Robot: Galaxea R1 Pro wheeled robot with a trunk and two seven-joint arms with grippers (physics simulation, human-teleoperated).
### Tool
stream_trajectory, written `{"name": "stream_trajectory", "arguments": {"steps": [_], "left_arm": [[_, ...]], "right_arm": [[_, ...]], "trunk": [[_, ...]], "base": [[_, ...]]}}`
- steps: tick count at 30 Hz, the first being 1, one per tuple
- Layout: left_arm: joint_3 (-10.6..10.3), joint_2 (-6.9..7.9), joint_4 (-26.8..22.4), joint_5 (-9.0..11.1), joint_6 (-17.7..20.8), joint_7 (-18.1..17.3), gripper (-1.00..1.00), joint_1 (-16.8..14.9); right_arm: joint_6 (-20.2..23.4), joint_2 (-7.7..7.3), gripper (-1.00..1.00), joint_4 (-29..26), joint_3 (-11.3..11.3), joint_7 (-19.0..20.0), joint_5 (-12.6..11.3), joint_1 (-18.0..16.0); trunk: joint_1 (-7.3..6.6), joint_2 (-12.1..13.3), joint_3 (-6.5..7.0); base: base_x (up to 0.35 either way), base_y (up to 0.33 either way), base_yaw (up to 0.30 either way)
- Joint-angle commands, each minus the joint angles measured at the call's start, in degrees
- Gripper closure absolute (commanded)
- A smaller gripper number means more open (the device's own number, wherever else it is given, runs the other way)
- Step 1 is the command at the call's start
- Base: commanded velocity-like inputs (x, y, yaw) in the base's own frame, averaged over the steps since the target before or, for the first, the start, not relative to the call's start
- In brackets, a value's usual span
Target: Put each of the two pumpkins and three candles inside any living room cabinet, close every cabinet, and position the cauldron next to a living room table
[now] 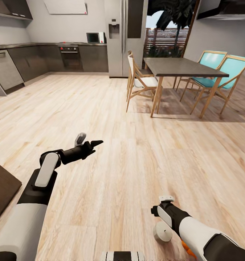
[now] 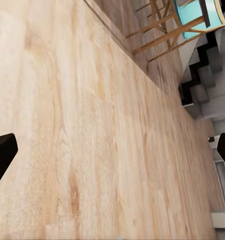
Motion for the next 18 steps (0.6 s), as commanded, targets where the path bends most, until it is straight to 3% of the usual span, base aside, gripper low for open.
{"name": "stream_trajectory", "arguments": {"steps": [1,9,18], "left_arm": [[0.0,0.0,0.0,0.0,0.0,0.0,-1.0,0.0],[0.0,0.0,0.7,0.1,-0.1,0.0,-1.0,0.0],[0.1,0.0,0.7,0.0,-0.1,0.0,-1.0,0.0]], "right_arm": [[0.0,0.02,-1.0,0.0,0.0,0.1,0.0,0.0],[0.1,0.03,-1.0,0.0,0.0,0.1,0.0,0.0],[0.1,-0.03,-1.0,0.0,-0.1,0.1,-0.1,0.0]], "trunk": [[0.0,0.0,-0.01],[0.0,0.0,-0.01],[0.0,0.0,-0.01]], "base": [[0.0,0.0,0.0],[0.0,0.0,0.0],[-0.181,0.0,0.0]]}}
